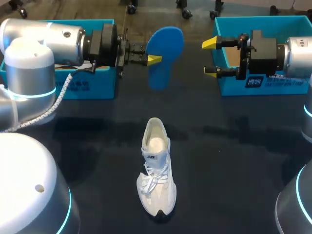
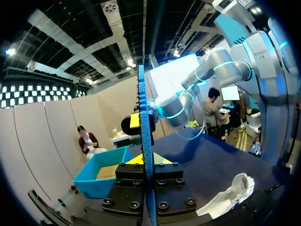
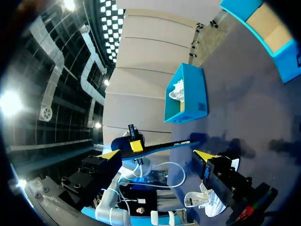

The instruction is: Take the shoe out of the shoebox, open the shoe tongue, remove and reinsert the insole, then place the shoe into the shoebox

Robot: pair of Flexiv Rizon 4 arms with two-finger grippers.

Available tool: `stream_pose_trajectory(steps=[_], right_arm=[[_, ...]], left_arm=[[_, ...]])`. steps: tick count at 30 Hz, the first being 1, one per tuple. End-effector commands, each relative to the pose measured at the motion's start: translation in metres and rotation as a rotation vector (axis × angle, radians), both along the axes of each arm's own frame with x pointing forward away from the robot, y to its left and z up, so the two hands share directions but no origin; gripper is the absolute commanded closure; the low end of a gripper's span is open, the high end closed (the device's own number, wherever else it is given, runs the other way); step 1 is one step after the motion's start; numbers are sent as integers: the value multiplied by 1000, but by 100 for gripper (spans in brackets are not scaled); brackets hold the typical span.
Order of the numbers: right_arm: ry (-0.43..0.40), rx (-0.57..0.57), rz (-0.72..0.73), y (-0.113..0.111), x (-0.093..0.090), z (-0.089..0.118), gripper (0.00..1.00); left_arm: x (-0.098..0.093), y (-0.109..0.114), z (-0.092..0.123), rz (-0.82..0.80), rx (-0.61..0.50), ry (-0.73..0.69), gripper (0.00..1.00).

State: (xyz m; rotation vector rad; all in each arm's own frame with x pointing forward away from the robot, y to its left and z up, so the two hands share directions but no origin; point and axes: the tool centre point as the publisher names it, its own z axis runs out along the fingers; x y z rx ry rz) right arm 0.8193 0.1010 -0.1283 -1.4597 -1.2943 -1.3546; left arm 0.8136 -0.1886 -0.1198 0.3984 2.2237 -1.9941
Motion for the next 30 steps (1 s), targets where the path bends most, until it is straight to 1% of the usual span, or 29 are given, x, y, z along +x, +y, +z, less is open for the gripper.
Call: stream_pose_trajectory(steps=[1,2,3,5,7,8,9,10,11,12,22,23,24,26,30], right_arm=[[2,-5,0,2,0,0,0],[2,-5,0,2,0,0,0],[2,-5,0,2,0,0,0],[2,-5,0,2,0,0,0],[2,-5,0,2,0,0,0],[2,-5,0,2,0,0,0],[2,-5,0,2,0,0,0],[2,-5,0,2,0,0,0],[2,-5,0,2,0,0,0],[2,-5,0,2,0,0,0],[2,-5,0,2,0,0,0],[2,-5,0,2,0,0,0],[2,-5,0,2,0,0,0],[2,-5,0,2,0,0,0],[2,-5,0,2,0,0,0]], left_arm=[[-4,6,5,-23,57,202,100],[-4,7,5,-20,62,217,100],[-6,7,6,-24,96,289,100],[-9,9,8,-45,118,400,100],[-8,13,12,-141,130,661,100],[-4,13,13,-148,134,744,100],[1,15,12,-198,147,902,100],[6,14,11,-204,165,1008,100],[8,14,10,-216,191,1057,100],[9,14,9,-221,208,1068,100],[9,14,9,-221,208,1068,100],[7,15,4,-228,201,1191,100],[6,16,2,-215,184,1229,100],[5,19,-3,-199,163,1364,100],[1,29,-12,-146,91,1527,100]])
